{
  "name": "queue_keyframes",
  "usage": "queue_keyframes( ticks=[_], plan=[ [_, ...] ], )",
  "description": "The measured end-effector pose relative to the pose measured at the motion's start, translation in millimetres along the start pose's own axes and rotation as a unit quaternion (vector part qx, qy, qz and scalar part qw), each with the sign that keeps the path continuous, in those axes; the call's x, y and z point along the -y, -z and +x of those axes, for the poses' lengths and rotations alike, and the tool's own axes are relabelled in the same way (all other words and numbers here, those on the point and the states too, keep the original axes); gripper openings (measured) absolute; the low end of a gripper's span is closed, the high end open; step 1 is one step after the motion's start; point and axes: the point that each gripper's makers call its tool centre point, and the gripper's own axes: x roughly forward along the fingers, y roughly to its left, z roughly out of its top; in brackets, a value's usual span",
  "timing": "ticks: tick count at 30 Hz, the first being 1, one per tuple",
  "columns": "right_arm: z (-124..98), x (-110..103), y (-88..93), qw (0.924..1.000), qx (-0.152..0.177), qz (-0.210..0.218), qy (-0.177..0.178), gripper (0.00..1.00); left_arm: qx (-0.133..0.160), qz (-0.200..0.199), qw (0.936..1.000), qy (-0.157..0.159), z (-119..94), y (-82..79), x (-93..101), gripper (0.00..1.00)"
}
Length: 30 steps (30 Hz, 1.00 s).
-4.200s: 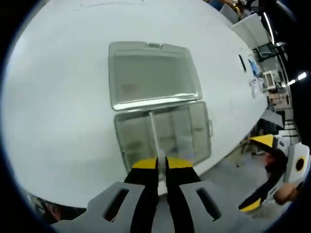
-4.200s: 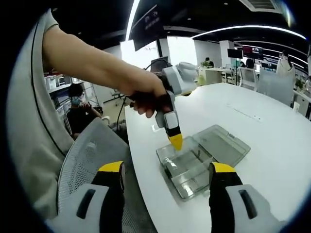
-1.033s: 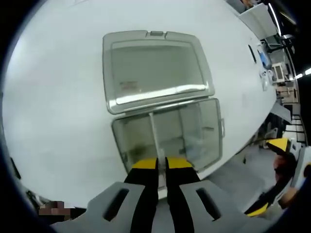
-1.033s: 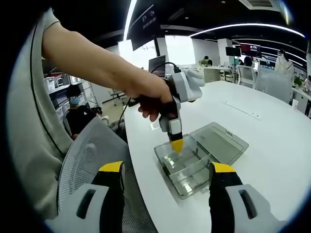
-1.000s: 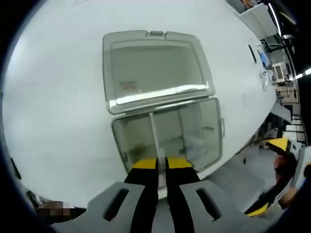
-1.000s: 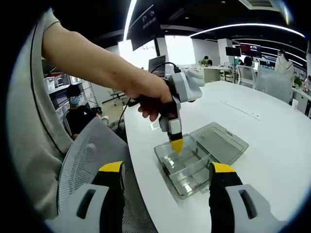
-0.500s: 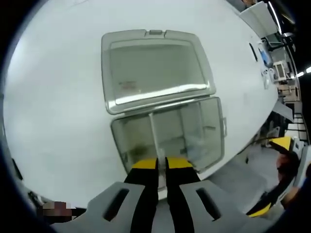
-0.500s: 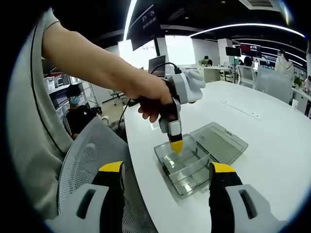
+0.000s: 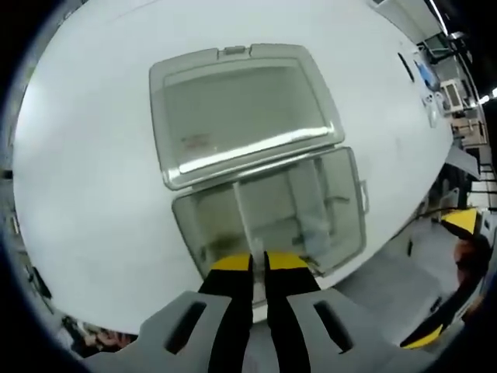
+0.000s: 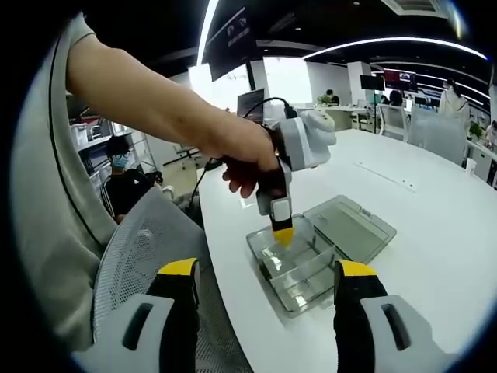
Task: Insert the divider into the dual guide fixture by aligning both edges with the guide slots and pushing it downward to the bottom, including one-sided entry, uneven engagement, binding, and posture correction.
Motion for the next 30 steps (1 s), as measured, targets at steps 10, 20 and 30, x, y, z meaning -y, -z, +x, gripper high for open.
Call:
queue_keyframes(
  ticks=[10,20,30],
  plan=[
    [-1,-1,-0.4,1.0000,0.001,0.000,0.000,0.68,-0.012,0.015,0.9996,-0.021,4,-2.8,-0.3,0.02],
    [0,-2,0.2,1.0000,-0.001,-0.001,-0.002,0.68,-0.024,0.024,0.9983,-0.046,8,-2.3,0.5,0.02],
    [0,-1,1.1,1.0000,-0.001,0.001,-0.001,0.68,-0.031,0.027,0.9975,-0.058,11,-3.0,-0.6,0.02]
  ],
)
